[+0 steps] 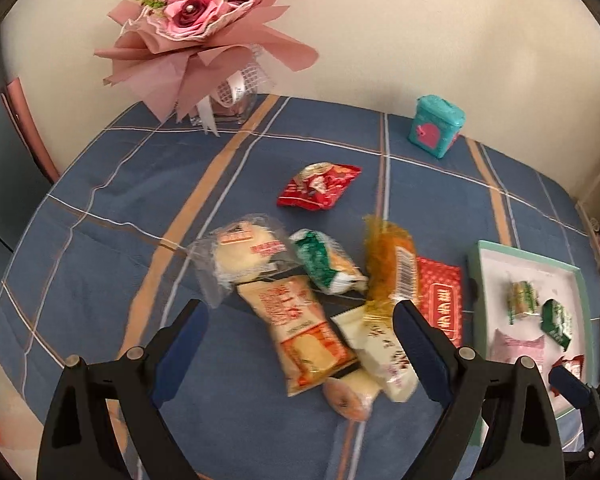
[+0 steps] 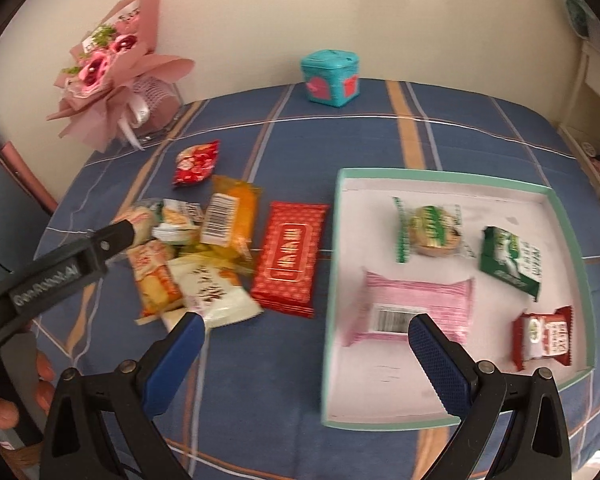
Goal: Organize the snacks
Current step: 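Move both grippers toward the snacks lying beside the tray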
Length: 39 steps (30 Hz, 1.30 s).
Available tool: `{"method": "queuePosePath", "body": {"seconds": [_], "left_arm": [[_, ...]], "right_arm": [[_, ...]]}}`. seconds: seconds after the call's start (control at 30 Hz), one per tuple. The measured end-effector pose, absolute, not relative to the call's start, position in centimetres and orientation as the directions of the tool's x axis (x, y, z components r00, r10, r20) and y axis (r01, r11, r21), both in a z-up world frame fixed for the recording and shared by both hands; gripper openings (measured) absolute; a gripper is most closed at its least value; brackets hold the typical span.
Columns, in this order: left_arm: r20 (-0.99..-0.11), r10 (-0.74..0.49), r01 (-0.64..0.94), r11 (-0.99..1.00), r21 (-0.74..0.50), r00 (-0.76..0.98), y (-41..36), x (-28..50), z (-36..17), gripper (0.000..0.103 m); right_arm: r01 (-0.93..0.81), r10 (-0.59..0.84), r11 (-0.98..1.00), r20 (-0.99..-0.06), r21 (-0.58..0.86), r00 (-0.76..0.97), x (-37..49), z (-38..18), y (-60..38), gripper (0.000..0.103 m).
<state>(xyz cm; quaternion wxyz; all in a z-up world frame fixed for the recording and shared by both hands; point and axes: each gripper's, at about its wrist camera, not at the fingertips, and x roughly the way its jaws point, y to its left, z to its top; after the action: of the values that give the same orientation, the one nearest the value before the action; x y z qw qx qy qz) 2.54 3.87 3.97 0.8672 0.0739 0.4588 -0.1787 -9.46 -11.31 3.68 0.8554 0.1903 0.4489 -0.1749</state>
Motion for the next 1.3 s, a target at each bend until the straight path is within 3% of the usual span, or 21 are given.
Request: {"method": "queuePosePath", "body": {"seconds": [0.53, 1.0, 1.3], "left_arm": [[-0.89, -0.211, 0.246, 0.962, -0.116, 0.404, 8.1, 5.5, 0.7, 0.094], [-0.92, -0.271, 0.239, 0.949, -0.206, 0.283, 5.6, 6.6, -1.8, 0.093], [-0.942, -0.241, 0.261, 0.949, -0.179, 0.232, 3.3, 7.4, -4.1, 0.072]], "right_arm": [[0.423, -0.025, 0.878, -0.861, 0.224, 0.507, -4.9, 1.2, -8.1, 0.102], [0.363, -0.009, 0.91, -0.867, 0.199, 0.499, -1.9, -0.3, -8.0, 0.078], [0.327, 0.01, 0.928, -0.889, 0.179, 0.457, 0.0, -2.2, -7.9, 0.072]]}}
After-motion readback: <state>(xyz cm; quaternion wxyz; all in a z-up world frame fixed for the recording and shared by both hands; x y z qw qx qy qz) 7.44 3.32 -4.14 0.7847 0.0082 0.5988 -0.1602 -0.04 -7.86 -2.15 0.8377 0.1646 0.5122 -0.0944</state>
